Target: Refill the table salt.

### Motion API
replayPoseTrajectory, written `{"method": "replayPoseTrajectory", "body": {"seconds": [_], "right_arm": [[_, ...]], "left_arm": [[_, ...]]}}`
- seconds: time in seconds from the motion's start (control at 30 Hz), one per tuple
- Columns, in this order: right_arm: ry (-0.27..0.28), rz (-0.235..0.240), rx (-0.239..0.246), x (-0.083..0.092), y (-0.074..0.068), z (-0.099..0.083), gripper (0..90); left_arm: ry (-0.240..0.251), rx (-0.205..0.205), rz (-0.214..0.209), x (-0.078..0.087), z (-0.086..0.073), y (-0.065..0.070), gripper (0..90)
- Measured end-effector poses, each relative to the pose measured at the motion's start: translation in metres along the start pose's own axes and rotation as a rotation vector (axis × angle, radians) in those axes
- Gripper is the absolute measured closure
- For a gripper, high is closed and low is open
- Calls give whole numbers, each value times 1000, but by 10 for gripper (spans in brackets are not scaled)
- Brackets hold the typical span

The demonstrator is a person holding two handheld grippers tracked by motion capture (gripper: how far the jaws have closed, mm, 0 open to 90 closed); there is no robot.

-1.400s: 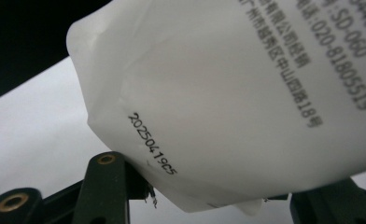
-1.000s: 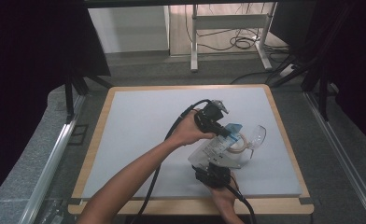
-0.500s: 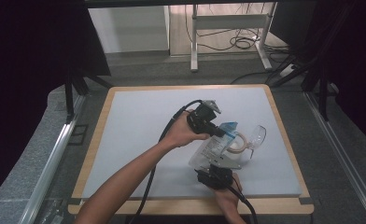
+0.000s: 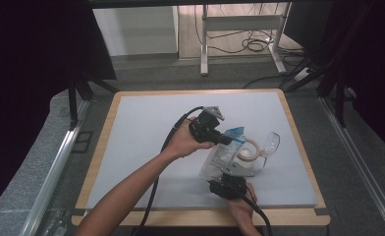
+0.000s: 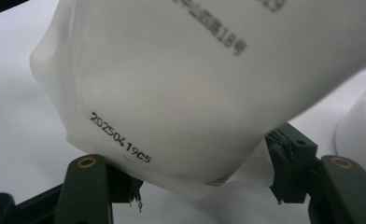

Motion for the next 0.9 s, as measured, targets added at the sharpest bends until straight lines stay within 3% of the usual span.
{"method": "replayPoseTrajectory", "body": {"seconds": [0.17,0.33,0.5,0.73,0.9], "right_arm": [[-5,-2,4,-1,2,-1,391],[-2,14,-4,-2,2,-1,391],[-6,30,1,-3,-2,-2,392],[-4,93,15,-4,-13,-2,390],[5,104,24,-3,-15,0,388]], "left_arm": [[21,11,-1,6,-3,0,895],[78,50,14,16,-8,-6,896],[94,50,23,21,-12,-9,897],[155,82,27,36,-16,-14,897],[176,107,46,46,-24,-23,897]]}}
Point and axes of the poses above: each handheld gripper's, and its own axes: x roughly backward along the jaws, z roughly out of its top, y roughly to its right, the point moved 9 cm from there along -x, roughly forward along the jaws, and after that the axes turned 8 degrees about y, right-handed, at the moved point
